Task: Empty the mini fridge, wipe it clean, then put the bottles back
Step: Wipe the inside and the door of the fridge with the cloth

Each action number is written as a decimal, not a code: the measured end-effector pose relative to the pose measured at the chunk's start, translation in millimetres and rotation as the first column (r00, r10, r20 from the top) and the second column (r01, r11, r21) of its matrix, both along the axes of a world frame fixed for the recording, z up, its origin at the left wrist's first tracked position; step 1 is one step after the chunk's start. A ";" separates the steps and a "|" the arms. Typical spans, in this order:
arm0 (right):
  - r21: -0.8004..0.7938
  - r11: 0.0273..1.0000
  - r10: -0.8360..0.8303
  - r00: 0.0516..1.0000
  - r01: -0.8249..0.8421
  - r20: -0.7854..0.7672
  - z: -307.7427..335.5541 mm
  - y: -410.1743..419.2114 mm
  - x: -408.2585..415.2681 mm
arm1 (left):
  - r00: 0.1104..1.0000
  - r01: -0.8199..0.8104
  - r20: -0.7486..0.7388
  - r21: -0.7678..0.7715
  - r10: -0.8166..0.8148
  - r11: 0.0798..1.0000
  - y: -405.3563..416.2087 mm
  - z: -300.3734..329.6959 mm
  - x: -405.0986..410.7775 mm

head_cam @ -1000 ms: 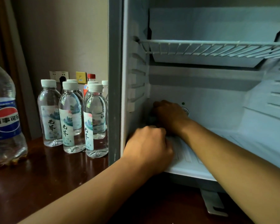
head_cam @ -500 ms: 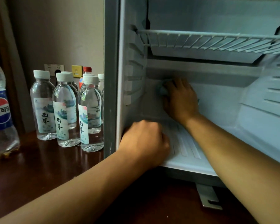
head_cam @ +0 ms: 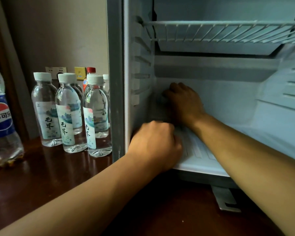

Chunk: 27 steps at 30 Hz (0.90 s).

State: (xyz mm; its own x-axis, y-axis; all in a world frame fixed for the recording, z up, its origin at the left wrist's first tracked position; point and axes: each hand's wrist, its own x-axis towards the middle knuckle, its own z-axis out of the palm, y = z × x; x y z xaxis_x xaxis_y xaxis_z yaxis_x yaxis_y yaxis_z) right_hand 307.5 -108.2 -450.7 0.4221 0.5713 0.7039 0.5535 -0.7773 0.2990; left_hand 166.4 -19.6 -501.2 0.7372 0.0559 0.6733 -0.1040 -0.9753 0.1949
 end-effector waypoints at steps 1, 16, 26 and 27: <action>0.052 0.998 -0.024 0.999 0.023 0.032 1.8 -1.3 0.3 | 1.000 -0.006 -0.009 -0.002 0.006 1.000 -0.3 0.1 0.0; -0.142 0.989 -0.061 0.989 0.041 -0.134 -5.0 -1.0 -4.8 | 1.000 0.021 -0.023 -0.009 -0.021 1.000 -1.7 1.3 -1.0; 0.114 0.993 -0.047 0.995 0.037 0.090 -0.5 -11.6 -4.2 | 0.999 0.011 -0.030 -0.031 -0.012 0.999 -2.1 2.3 0.7; 0.172 0.985 -0.048 0.989 0.024 0.140 0.4 -13.4 -3.3 | 1.000 0.008 -0.029 -0.031 -0.009 0.999 -1.8 2.1 0.8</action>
